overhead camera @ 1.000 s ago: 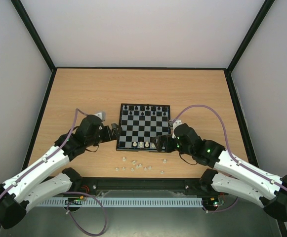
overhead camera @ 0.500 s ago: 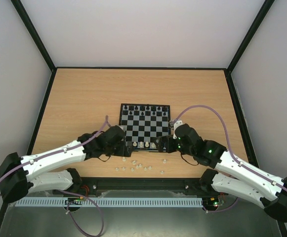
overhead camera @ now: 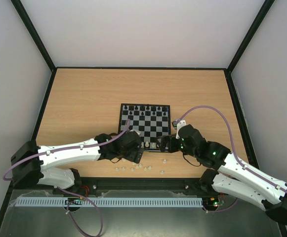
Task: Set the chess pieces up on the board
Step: Pick up the chess piece at the center of the board.
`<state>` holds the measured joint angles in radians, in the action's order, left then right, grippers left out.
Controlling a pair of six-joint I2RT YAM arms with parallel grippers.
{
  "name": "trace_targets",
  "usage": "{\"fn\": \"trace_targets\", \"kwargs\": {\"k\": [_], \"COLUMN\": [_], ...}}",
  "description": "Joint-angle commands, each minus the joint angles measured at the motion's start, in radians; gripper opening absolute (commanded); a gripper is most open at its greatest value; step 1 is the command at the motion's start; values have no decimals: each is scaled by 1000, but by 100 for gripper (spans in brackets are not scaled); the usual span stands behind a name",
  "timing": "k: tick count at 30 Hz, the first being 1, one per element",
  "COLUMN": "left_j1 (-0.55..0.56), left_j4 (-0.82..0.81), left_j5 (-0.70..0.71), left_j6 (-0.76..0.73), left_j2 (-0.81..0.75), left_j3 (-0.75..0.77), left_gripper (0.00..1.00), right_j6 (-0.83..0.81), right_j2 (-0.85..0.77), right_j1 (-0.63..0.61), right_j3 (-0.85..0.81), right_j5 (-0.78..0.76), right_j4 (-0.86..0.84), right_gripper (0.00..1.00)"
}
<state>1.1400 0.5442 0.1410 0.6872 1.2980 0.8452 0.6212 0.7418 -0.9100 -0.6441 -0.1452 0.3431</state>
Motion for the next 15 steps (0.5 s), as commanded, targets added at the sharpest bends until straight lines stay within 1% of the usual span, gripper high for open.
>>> {"fn": "trace_targets", "kwargs": {"k": [1,9,12,15], "left_j1": [26,28,29,32], "left_j4": [18,0,-10,-19], "left_j5": [35,1,-29,-54], "left_j6": [-53,-86,-97,-104], "left_j2": [28,46,63,79], "left_j3": [20,0,-8,-19], "left_gripper": [92,62,54,50], "right_j6": [8,8,8,8], "right_j2": [-15,-15,-12,-10], "right_j1": [3,3,3,3], "right_j3": [-25,-20,-20,-18], "right_j5": [-27,-27,-24,-23], "right_j4": [46,44,43,41], "right_gripper": [100,99,98,98]}}
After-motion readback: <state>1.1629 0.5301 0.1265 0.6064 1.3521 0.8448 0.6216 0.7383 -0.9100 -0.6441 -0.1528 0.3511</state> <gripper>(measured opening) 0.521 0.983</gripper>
